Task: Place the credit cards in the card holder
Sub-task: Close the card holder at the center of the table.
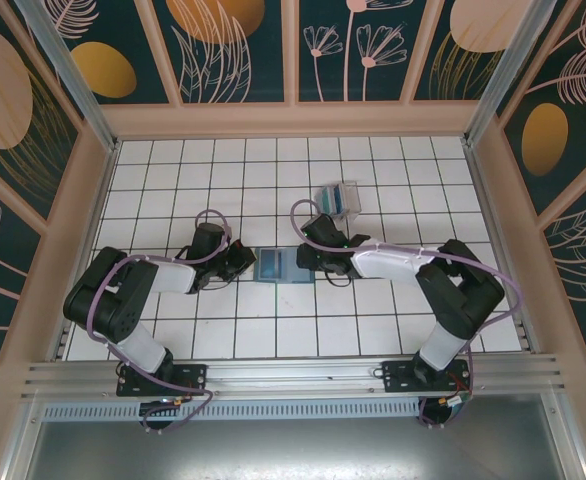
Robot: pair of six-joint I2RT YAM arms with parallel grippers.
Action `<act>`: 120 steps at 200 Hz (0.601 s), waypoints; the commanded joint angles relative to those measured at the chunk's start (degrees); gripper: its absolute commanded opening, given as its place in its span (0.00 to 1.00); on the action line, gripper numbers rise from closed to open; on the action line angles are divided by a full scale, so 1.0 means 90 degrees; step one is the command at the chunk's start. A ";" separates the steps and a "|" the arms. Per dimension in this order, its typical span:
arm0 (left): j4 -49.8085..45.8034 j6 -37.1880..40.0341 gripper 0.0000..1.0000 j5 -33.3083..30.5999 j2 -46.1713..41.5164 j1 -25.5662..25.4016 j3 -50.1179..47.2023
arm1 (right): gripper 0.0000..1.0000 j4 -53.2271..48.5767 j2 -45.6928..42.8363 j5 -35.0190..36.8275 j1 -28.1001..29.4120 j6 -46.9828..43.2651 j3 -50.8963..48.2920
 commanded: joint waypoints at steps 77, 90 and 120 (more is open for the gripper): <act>0.0093 0.0029 0.00 0.0118 0.0040 -0.0022 0.0040 | 0.36 -0.0272 -0.0464 0.0621 -0.0027 -0.0180 0.0012; 0.0117 0.0020 0.00 0.0089 0.0017 -0.0022 -0.0008 | 0.30 -0.0267 -0.0485 0.0605 -0.0025 -0.0188 0.0009; 0.0132 0.0010 0.00 0.0128 0.0001 -0.0022 -0.0015 | 0.13 -0.0267 -0.0501 0.0566 -0.0045 -0.0196 -0.0016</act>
